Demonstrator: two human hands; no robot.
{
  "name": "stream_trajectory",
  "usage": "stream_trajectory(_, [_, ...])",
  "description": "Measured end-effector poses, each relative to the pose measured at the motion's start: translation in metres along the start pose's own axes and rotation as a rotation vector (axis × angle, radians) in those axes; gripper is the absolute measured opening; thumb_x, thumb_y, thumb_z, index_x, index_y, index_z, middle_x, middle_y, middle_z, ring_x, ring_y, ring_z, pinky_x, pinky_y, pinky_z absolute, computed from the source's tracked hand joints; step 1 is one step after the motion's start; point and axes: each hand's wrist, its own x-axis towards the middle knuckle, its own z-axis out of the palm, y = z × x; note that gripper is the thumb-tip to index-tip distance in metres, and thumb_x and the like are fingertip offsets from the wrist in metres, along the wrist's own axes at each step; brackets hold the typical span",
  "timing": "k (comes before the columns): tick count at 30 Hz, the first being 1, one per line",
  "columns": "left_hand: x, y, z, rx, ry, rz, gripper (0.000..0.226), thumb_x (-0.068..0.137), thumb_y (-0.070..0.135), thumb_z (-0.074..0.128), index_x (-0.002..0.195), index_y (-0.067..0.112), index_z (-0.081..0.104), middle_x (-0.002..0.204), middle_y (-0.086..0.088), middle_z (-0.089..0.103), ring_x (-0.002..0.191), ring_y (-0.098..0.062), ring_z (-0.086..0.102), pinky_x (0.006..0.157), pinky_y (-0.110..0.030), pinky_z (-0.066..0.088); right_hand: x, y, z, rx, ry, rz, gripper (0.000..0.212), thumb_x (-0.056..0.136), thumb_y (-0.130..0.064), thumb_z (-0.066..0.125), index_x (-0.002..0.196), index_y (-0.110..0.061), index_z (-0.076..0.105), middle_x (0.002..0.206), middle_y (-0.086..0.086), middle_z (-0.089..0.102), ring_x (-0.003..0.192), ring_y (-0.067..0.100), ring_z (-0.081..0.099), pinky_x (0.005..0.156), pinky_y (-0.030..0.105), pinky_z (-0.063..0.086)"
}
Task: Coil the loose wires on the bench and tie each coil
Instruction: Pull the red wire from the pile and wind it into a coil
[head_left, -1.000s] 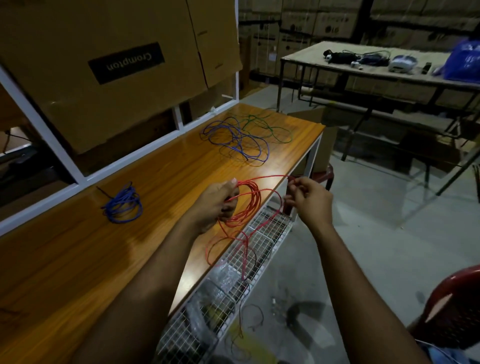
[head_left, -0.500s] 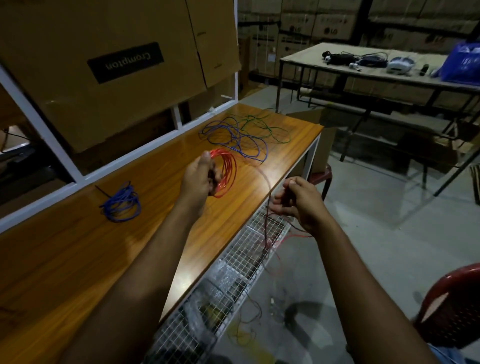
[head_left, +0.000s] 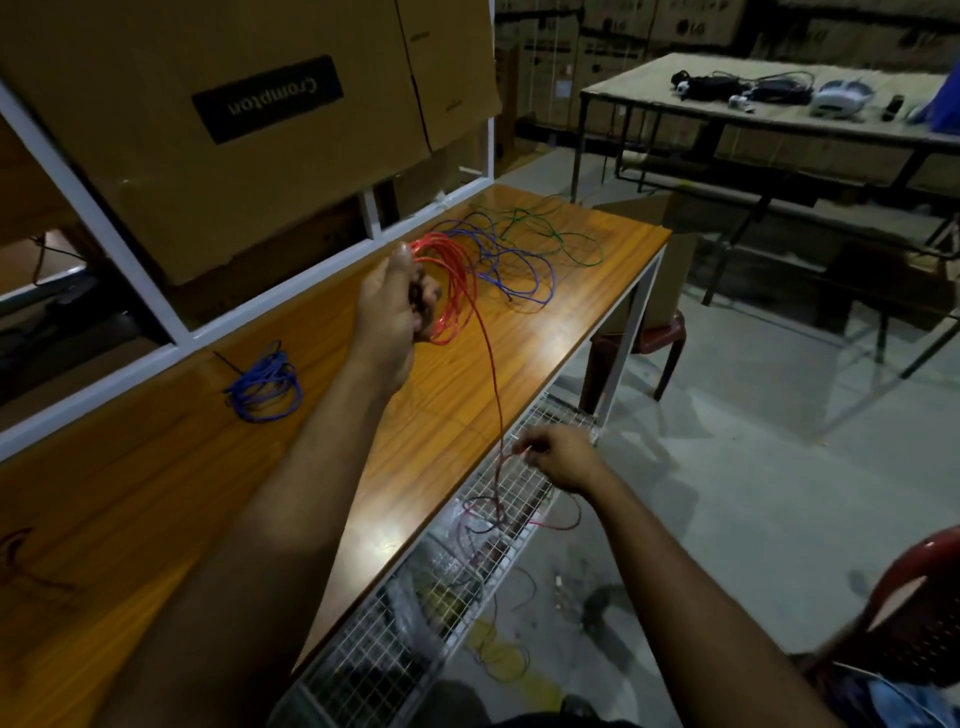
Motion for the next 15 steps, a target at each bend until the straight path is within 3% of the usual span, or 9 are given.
stream_trajectory(2, [0.004,0.007,-0.008,-0.025,0.057,0.011,0.033,0.107,0.037,0.034,0.08,0.02,0.044,0.057,0.008,0.049,0.042,-0.004,0.032,0.043,-0.019,0.024,-0.002,0.018,-0.006,0.186,0.198,0.145,0.023,0.097,-0.006,0.058,0.111,-0.017,0.072,0.095,-0.001,0.067,0.074,0.013,0.066,0.06,0.023,0.054])
stream_trajectory(4, [0.008,0.014,-0.017,-0.04,0.106,0.03,0.032,0.107,0.038,0.034,0.083,0.02,0.045,0.058,0.008,0.049,0.044,-0.005,0.033,0.045,-0.021,0.024,-0.006,0.042,-0.01,0.475,0.363,0.339,0.024,0.095,0.001,0.056,0.11,-0.009,0.071,0.085,0.007,0.067,0.064,0.017,0.066,0.058,0.028,0.058])
stream_trajectory(6, [0.012,0.018,-0.023,-0.06,0.129,0.053,0.031,0.107,0.038,0.035,0.085,0.019,0.046,0.06,0.008,0.049,0.047,-0.007,0.034,0.047,-0.023,0.025,-0.007,0.065,-0.009,0.732,0.459,0.527,0.024,0.089,0.011,0.055,0.105,0.0,0.069,0.079,0.016,0.066,0.061,0.025,0.068,0.062,0.039,0.062])
stream_trajectory(9, [0.016,0.019,-0.023,-0.095,0.152,0.078,0.033,0.107,0.037,0.035,0.082,0.019,0.043,0.059,0.008,0.048,0.046,-0.007,0.033,0.046,-0.023,0.026,-0.01,0.092,-0.002,0.986,0.566,0.705,0.023,0.084,0.018,0.054,0.097,0.003,0.065,0.077,0.019,0.063,0.053,0.027,0.067,0.049,0.032,0.06])
stream_trajectory(10, [0.017,0.02,-0.021,-0.114,0.166,0.08,0.033,0.107,0.037,0.035,0.081,0.018,0.043,0.058,0.008,0.048,0.046,-0.007,0.033,0.045,-0.022,0.026,-0.012,0.098,0.0,1.068,0.607,0.745,0.022,0.085,0.017,0.054,0.098,0.003,0.065,0.078,0.017,0.063,0.057,0.029,0.068,0.051,0.031,0.061])
stream_trajectory(12, [0.019,0.024,-0.017,-0.151,0.193,0.084,0.033,0.107,0.037,0.035,0.081,0.018,0.042,0.057,0.008,0.047,0.046,-0.007,0.032,0.045,-0.022,0.025,-0.015,0.111,0.005,1.208,0.647,0.767,0.027,0.091,0.011,0.051,0.116,0.005,0.062,0.092,0.02,0.065,0.082,0.036,0.072,0.072,0.038,0.063])
stream_trajectory(14, [0.023,0.027,-0.016,-0.163,0.206,0.087,0.033,0.107,0.038,0.035,0.081,0.018,0.042,0.058,0.008,0.047,0.047,-0.008,0.033,0.046,-0.023,0.025,-0.017,0.124,0.008,1.111,0.567,0.795,0.047,0.102,-0.007,0.043,0.148,-0.003,0.037,0.13,0.023,0.057,0.12,0.035,0.06,0.098,0.036,0.054])
stream_trajectory(15, [0.024,0.029,-0.016,-0.161,0.206,0.091,0.033,0.107,0.038,0.035,0.082,0.018,0.042,0.058,0.007,0.047,0.048,-0.008,0.033,0.046,-0.024,0.025,-0.02,0.124,0.008,0.944,0.49,0.889,0.055,0.104,-0.017,0.038,0.157,-0.015,0.022,0.146,0.017,0.048,0.132,0.032,0.051,0.105,0.033,0.046])
